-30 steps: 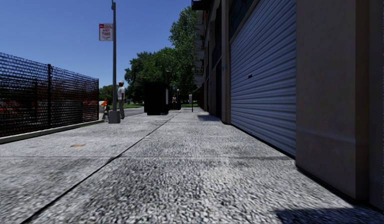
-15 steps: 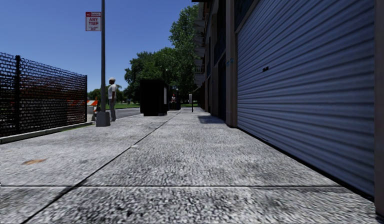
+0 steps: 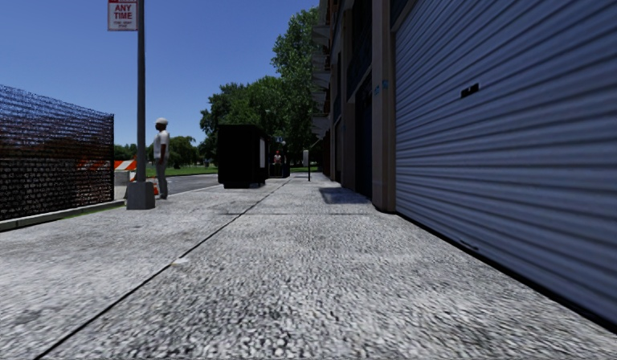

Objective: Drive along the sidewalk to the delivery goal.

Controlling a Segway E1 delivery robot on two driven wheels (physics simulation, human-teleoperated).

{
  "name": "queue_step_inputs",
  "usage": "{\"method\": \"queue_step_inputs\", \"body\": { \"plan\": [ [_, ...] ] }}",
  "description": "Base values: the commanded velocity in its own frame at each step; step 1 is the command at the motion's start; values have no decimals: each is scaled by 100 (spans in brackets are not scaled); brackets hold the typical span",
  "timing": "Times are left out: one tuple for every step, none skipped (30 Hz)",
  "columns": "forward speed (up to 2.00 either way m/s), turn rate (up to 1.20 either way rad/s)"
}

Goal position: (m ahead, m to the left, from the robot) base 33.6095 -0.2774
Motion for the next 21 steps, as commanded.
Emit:
{"method": "queue_step_inputs", "body": {
  "plan": [
    [200,0],
    [200,0],
    [200,0],
    [200,0],
    [200,0],
    [200,0],
    [200,0],
    [200,0],
    [200,0],
    [200,0],
    [200,0],
    [200,0],
    [200,0],
    [200,0],
    [200,0],
    [200,0],
    [200,0],
    [200,0],
    [200,0],
    [200,0],
    [200,0]
  ]
}}
